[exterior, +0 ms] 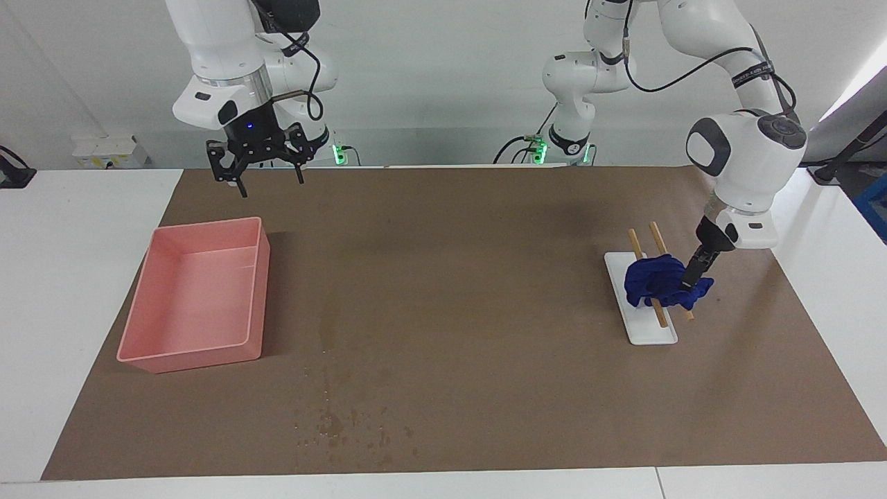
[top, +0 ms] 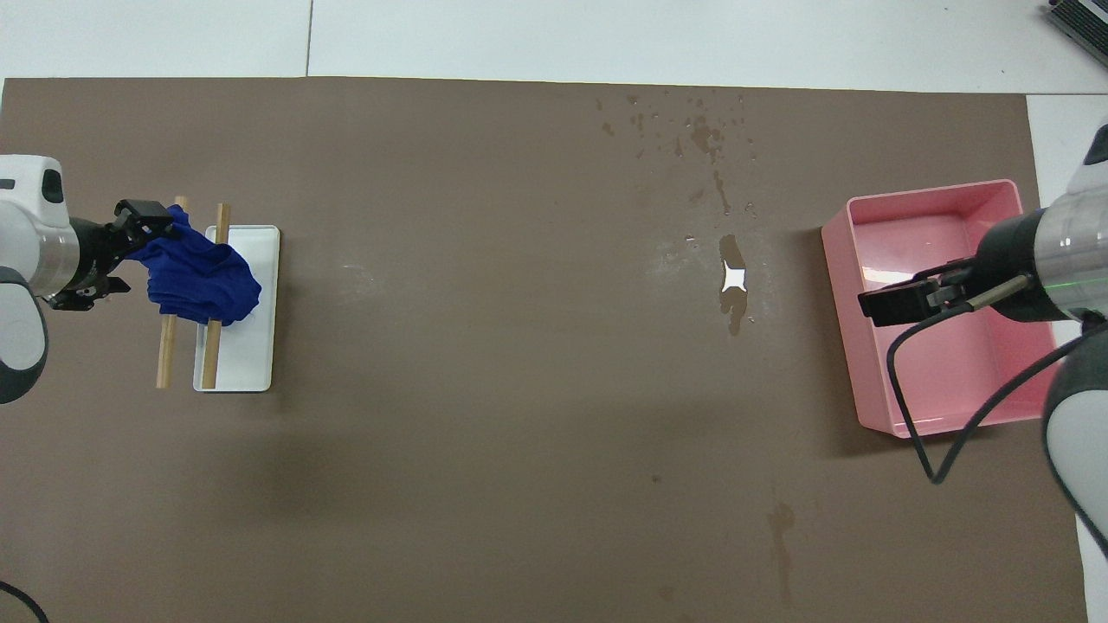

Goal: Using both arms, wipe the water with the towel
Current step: 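Grasp the blue towel on the white tray with the left gripper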

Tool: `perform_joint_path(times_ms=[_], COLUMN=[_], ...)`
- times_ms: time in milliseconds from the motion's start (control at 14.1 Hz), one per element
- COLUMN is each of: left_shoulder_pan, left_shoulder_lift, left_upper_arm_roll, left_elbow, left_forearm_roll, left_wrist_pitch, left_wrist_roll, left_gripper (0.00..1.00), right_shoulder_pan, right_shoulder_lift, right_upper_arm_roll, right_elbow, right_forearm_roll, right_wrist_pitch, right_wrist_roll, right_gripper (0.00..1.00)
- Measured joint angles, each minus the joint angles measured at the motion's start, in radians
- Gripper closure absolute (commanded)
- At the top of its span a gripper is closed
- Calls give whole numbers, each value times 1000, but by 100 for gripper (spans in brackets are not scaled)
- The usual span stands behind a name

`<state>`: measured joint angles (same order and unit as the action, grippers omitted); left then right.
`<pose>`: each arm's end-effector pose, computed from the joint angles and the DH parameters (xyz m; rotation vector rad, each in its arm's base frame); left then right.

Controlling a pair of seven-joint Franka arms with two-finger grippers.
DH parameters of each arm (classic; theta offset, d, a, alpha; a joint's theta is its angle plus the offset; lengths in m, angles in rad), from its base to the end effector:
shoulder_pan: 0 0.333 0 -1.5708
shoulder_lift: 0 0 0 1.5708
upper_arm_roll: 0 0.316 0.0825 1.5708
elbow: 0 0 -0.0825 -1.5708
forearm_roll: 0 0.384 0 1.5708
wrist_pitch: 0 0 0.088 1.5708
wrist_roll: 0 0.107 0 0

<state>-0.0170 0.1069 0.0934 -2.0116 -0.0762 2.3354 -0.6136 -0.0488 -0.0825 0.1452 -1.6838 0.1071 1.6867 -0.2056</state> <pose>0.5939 0.0430 0.4236 2.8188 1.0855 0.2976 0.5358 0.0654 0.6263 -3.0155 -0.4467 -0.1367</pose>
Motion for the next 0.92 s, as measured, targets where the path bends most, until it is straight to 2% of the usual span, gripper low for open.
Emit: perform_joint_path(times_ms=[424, 495, 566, 707, 778, 919], left_shoulder_pan=[0, -1, -1, -3, -3, -5], left_shoulder_lift=[0, 0, 0, 0, -1, -6], left_upper_arm_roll=[-1, -2, -3, -6, -7, -15], left_elbow=[-37, -48, -53, -55, -55, -53], left_forearm_roll=[-39, -40, -41, -42, -43, -52], left_wrist_pitch=[94, 110, 121, 126, 127, 135], left_wrist_roll=[-3, -4, -5, -8, -8, -8], left_gripper=[0, 6, 20, 96, 100, 100], right_shoulder_pan=[5, 5, 5, 5, 5, 5], right_shoulder_lift=[-7, -9, -12, -16, -18, -28], right_upper_arm_roll=[13, 12, 12, 12, 13, 13], right_elbow=[-77, -89, -100, -109, -111, -123], right_forearm_roll=[94, 108, 112, 112, 112, 111], right_wrist_pitch=[35, 42, 45, 45, 45, 45], right_wrist_roll=[394, 416, 419, 419, 419, 417], right_gripper=[0, 0, 0, 0, 0, 0])
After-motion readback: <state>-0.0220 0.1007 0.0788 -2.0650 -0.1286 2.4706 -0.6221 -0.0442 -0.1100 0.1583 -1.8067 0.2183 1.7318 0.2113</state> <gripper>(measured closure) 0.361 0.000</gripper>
